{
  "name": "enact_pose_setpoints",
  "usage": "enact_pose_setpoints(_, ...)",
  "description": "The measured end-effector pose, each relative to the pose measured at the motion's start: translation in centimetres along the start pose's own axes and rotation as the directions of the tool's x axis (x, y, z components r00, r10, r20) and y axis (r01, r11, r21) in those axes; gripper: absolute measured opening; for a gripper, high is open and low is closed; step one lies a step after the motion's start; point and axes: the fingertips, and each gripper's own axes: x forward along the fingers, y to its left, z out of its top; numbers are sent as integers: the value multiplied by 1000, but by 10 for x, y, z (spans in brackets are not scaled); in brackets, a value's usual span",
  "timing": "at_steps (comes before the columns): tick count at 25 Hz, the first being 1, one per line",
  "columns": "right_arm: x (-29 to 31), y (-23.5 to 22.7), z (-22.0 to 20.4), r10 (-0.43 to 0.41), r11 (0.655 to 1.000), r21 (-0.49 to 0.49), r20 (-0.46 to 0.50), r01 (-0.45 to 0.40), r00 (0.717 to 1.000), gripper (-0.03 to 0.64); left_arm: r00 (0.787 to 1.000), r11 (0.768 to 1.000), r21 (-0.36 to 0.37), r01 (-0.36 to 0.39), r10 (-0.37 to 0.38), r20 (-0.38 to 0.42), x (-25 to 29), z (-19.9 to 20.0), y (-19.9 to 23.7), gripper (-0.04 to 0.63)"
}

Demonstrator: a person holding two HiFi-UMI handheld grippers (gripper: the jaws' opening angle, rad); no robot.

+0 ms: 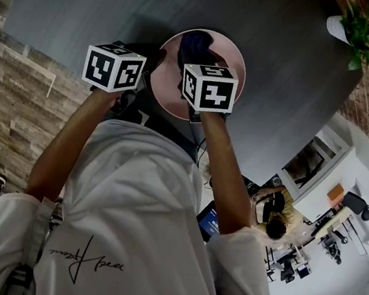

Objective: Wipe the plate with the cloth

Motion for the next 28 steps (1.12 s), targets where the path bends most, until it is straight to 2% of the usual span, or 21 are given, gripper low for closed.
enact_pose_setpoints(11, 1, 12, -3, 30, 999, 17, -1, -30, 1000, 92, 1000, 999, -31, 16, -17, -17, 4, -7, -1, 52)
enact_pose_setpoints(21, 3, 24, -8, 63, 998, 15, -17, -63, 998, 94, 1000, 1000, -19, 13, -13, 7, 1, 0, 0, 52)
enact_pose_setpoints(28, 3, 32, -12, 84, 996, 33, -23, -83, 996, 94, 1000, 998, -52, 25, -24, 18, 0, -2, 2, 51)
